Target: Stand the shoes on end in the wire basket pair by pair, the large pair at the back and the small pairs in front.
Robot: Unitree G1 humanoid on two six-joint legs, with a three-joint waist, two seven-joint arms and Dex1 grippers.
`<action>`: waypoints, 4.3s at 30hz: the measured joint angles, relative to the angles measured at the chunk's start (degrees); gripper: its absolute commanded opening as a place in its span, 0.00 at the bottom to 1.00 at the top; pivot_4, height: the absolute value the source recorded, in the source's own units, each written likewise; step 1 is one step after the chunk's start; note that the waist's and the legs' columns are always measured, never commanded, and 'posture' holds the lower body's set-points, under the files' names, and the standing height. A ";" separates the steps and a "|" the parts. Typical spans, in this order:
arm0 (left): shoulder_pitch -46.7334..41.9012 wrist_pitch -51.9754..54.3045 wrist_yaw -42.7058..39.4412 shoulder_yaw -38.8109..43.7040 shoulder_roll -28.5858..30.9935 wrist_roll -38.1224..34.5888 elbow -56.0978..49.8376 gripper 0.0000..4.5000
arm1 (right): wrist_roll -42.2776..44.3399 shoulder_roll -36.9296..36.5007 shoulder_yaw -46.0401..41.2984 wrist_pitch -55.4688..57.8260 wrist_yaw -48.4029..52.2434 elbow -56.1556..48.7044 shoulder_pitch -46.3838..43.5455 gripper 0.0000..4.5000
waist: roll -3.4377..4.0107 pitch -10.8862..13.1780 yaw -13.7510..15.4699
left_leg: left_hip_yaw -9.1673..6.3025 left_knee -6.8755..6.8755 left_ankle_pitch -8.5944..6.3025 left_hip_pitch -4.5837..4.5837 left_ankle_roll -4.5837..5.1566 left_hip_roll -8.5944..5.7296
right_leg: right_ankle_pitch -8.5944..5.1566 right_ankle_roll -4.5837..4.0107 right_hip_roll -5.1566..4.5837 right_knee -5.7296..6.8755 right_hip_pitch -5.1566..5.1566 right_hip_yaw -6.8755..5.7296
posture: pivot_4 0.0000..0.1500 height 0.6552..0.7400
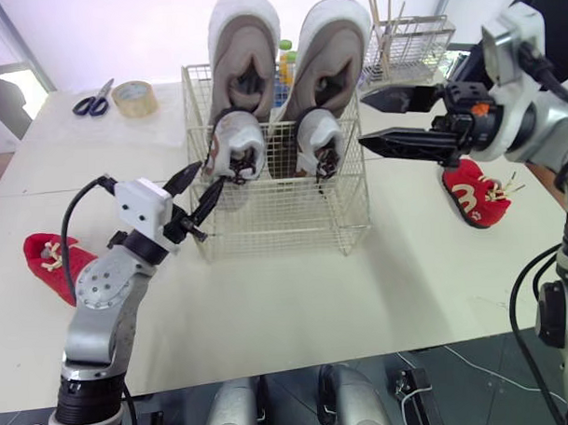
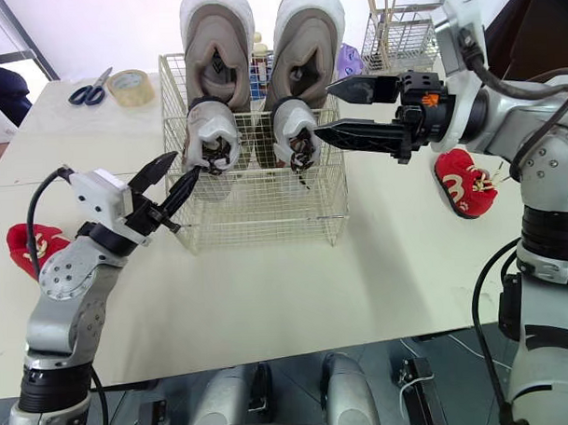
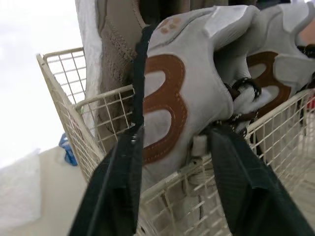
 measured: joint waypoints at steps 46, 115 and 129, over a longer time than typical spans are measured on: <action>-0.54 34.68 7.63 -11.59 18.66 -57.80 -24.87 0.99 | -23.29 4.65 -26.62 -30.15 -31.98 15.84 45.51 1.00 | 0.90 -0.37 -0.02 | 0.37 -0.30 0.14 0.51 -0.21 -0.02 | -0.11 -0.19 0.45 -0.14 0.27 0.57 | 1.00 1.00; 13.05 50.85 -13.84 44.73 46.40 -78.42 8.02 1.00 | -1.65 -2.86 33.39 -41.23 29.02 11.72 -27.13 0.29 | 1.09 -0.09 -1.66 | 0.57 -0.76 0.23 0.05 -0.79 0.54 | -0.17 -0.48 0.92 0.07 -0.78 0.59 | 1.00 1.00; -10.33 50.98 -18.73 12.26 45.22 -79.34 5.91 1.00 | -3.43 -3.58 44.95 -57.46 29.02 15.49 -33.48 0.29 | 0.91 0.04 -1.40 | 0.63 -0.76 0.25 0.00 -0.87 0.59 | -0.16 -0.50 1.01 0.16 -0.89 0.65 | 1.00 1.00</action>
